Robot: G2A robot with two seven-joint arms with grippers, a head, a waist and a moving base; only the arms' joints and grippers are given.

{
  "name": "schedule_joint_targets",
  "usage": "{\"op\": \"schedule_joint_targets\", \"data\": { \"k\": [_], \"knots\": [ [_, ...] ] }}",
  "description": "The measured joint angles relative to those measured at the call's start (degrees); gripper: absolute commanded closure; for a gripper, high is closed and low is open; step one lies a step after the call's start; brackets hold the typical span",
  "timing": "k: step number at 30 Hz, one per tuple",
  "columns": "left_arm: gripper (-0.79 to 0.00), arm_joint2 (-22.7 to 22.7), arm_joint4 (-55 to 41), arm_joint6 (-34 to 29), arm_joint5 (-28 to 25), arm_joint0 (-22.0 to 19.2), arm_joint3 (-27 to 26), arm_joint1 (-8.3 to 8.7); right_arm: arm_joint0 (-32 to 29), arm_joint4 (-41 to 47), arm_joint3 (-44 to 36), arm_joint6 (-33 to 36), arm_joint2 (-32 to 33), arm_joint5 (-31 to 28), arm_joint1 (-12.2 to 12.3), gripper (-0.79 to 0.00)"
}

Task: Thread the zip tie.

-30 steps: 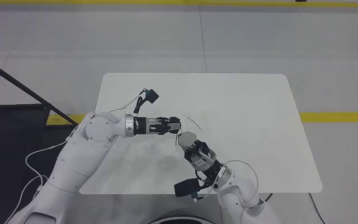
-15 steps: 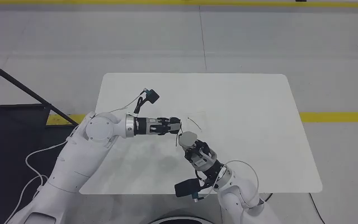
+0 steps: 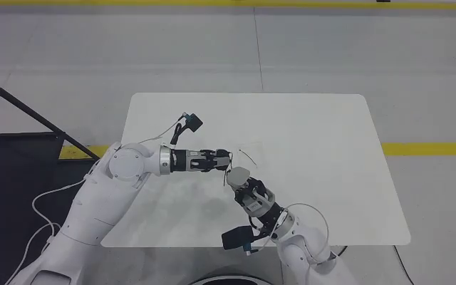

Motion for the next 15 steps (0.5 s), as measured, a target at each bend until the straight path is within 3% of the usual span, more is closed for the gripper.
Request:
{"op": "schedule_joint_targets", "data": {
  "k": [15],
  "knots": [
    [0.000,-0.1,-0.3,0.6,0.4,0.0,0.1,0.06,0.3,-2.5,-0.1,0.7,0.0,-6.0,0.4,0.000]
  ]
}}
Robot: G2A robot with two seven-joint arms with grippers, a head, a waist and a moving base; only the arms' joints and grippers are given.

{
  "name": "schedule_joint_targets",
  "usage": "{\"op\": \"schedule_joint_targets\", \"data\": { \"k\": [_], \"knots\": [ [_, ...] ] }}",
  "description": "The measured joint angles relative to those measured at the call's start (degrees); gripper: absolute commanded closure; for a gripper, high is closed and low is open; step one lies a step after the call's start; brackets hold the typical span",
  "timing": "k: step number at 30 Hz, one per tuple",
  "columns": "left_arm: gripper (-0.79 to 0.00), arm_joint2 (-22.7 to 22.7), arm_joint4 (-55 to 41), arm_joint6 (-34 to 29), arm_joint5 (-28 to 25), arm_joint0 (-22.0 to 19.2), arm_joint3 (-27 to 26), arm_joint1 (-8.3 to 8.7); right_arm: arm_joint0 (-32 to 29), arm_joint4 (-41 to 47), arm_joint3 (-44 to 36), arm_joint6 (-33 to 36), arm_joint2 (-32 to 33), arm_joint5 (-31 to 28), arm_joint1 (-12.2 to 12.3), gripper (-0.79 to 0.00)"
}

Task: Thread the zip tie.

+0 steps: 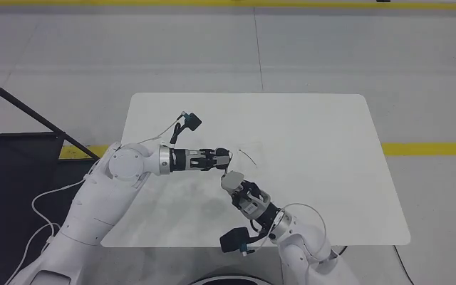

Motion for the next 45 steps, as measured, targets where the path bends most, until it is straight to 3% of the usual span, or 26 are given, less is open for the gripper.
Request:
{"op": "schedule_joint_targets", "data": {
  "k": [19,31,39,45],
  "knots": [
    [0.000,0.2,0.2,-0.3,-0.4,0.0,0.0,0.10,1.1,-1.5,0.4,1.4,-1.1,-4.6,0.2,0.000],
    [0.000,0.5,1.1,-0.5,-1.2,-0.2,-0.3,0.15,1.0,0.6,0.2,3.3,-0.7,-1.0,0.0,0.000],
    [0.000,0.6,1.3,-0.1,-1.0,-0.1,-0.2,0.18,0.3,3.0,0.0,3.1,-0.1,5.9,-0.3,0.000],
    [0.000,0.6,1.2,-0.1,-0.8,-0.2,-0.2,0.20,0.3,2.1,0.4,3.5,-0.4,6.3,-0.4,0.000]
  ]
}}
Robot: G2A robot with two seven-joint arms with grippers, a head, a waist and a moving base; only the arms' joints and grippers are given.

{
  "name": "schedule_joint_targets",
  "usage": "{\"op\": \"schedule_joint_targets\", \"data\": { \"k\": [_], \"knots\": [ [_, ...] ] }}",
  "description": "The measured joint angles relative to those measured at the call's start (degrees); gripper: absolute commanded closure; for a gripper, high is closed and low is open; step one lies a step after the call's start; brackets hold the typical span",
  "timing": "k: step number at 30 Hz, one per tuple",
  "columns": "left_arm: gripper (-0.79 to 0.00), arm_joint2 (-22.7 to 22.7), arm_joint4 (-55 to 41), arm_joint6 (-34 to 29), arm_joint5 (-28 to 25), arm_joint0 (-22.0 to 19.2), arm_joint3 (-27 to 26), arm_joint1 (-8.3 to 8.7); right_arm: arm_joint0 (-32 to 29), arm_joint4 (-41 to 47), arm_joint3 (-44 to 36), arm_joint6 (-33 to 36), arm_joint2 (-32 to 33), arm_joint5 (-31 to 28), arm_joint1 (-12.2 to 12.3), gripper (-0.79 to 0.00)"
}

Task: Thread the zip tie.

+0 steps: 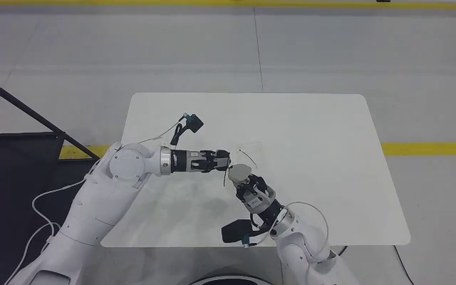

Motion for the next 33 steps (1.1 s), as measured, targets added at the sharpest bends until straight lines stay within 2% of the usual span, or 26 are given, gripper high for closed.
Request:
{"op": "schedule_joint_targets", "data": {
  "k": [15,26,33],
  "knots": [
    [0.000,0.1,-0.5,-0.3,-1.2,-0.2,0.5,0.04,0.7,-2.6,1.7,3.8,-1.4,8.6,-1.0,0.000],
    [0.000,-0.2,-0.3,0.9,-1.9,0.3,0.2,0.13,0.4,-3.6,2.1,3.6,-1.7,11.9,-1.4,0.000],
    [0.000,-0.1,-0.3,0.8,-1.6,0.3,0.1,0.15,0.5,-5.4,2.6,4.0,-2.1,10.5,-1.6,0.000]
  ]
}}
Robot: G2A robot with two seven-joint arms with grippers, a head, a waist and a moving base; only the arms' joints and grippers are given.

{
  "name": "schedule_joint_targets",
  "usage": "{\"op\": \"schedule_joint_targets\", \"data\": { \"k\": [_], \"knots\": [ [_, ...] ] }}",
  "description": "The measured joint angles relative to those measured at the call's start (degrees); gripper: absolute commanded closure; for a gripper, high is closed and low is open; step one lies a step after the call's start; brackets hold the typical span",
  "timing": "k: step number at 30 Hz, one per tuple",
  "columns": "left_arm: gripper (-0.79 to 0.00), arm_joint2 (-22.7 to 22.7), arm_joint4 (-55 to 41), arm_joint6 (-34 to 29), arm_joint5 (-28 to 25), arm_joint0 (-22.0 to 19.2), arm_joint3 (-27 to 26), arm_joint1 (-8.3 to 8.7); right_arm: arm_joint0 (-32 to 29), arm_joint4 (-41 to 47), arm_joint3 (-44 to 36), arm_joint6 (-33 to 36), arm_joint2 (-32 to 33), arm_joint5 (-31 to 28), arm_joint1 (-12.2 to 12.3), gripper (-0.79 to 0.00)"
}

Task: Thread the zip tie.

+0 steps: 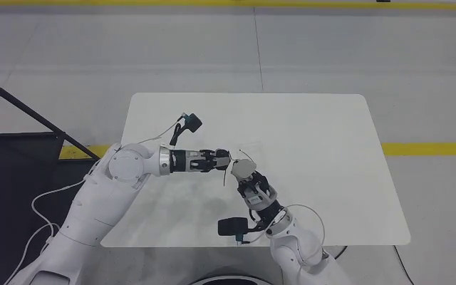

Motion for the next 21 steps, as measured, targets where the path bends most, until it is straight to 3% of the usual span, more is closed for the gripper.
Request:
{"op": "schedule_joint_targets", "data": {
  "k": [11,21],
  "knots": [
    [0.000,0.1,0.2,-0.2,-0.9,0.1,-0.2,0.07,0.5,-1.8,0.4,0.8,-0.6,-2.9,-0.2,0.000],
    [0.000,-0.4,3.3,1.7,-3.1,0.7,-1.1,0.26,0.0,-0.4,0.2,1.6,-0.1,2.6,-0.7,0.000]
  ]
}}
